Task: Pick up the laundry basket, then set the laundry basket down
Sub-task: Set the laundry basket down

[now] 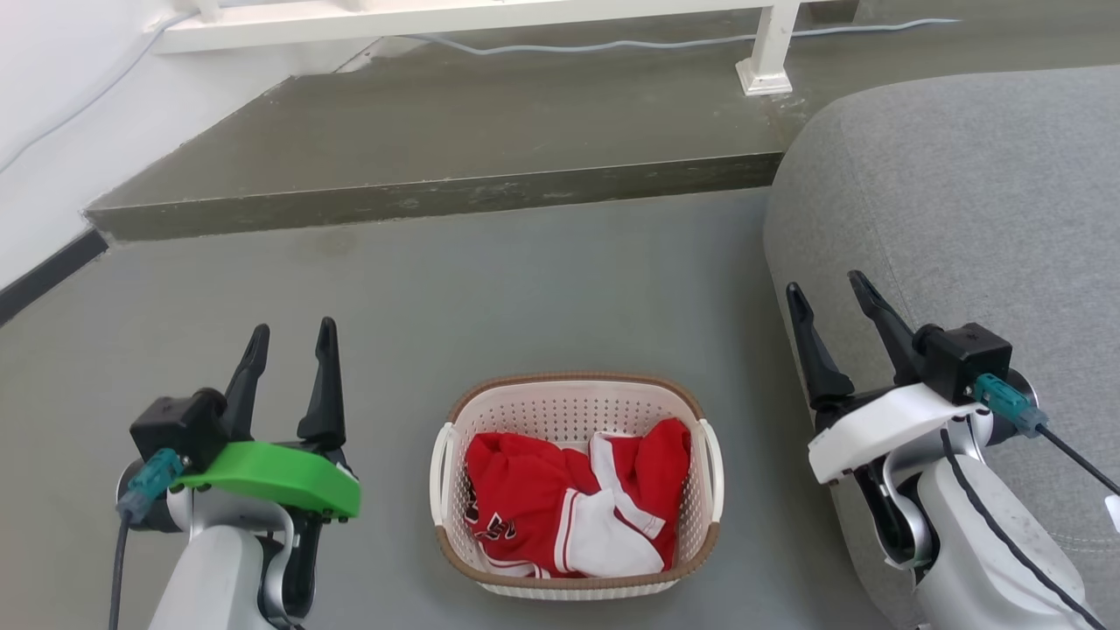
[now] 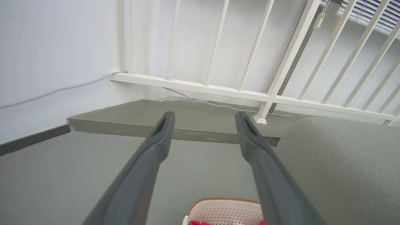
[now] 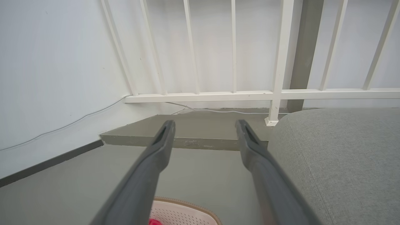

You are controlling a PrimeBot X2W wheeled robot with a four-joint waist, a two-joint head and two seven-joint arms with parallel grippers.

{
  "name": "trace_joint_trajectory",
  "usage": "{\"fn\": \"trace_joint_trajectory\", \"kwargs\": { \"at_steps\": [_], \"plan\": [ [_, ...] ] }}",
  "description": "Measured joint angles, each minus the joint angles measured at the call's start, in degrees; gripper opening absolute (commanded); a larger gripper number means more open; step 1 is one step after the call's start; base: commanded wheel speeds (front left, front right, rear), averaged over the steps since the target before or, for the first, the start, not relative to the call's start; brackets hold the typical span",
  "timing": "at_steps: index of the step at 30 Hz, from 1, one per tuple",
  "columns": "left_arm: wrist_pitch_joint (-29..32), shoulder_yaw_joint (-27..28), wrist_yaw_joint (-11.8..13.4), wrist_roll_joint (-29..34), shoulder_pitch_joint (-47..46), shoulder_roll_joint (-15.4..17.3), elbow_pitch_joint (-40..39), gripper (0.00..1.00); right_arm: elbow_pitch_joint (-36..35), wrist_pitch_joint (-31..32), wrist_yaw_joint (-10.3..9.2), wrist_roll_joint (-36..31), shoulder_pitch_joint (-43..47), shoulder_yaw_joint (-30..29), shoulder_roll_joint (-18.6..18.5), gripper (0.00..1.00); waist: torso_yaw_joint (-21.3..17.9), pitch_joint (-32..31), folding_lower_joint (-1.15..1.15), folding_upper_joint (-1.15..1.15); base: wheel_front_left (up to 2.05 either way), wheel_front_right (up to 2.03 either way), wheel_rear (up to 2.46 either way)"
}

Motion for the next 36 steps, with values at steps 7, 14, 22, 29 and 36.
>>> {"fn": "trace_joint_trajectory", "kwargs": {
  "at_steps": [7, 14, 22, 29, 36],
  "plan": [
    [0.0, 0.1, 0.0, 1.2, 1.8, -0.1, -1.3, 1.00, -1.1, 0.0, 0.01, -0.8, 1.4, -0.2, 0.1, 1.00, -0.1, -0.5, 0.00, 0.00, 0.00, 0.00, 0.00],
    [0.0, 0.2, 0.0, 1.6, 3.4, -0.2, -2.6, 1.00, -1.7, 0.0, 0.05, -1.2, 2.9, -0.6, 0.4, 1.00, -0.3, -0.9, 0.00, 0.00, 0.00, 0.00, 0.00],
    [0.0, 0.3, 0.0, 1.9, 4.7, -0.3, -3.2, 1.00, -2.4, 0.0, 0.12, -1.8, 3.9, -1.4, 0.6, 1.00, -0.4, -1.3, 0.00, 0.00, 0.00, 0.00, 0.00],
    [0.0, 0.3, -0.1, 2.0, 5.3, -0.3, -3.7, 1.00, -2.8, 0.0, 0.14, -2.3, 4.9, -1.8, 0.8, 1.00, -0.5, -1.5, 0.00, 0.00, 0.00, 0.00, 0.00],
    [0.0, 0.3, -0.1, 2.0, 5.6, -0.4, -4.2, 1.00, -3.3, 0.0, 0.16, -2.8, 4.9, -2.1, 1.0, 1.00, -0.5, -1.3, 0.00, 0.00, 0.00, 0.00, 0.00]
  ]
}}
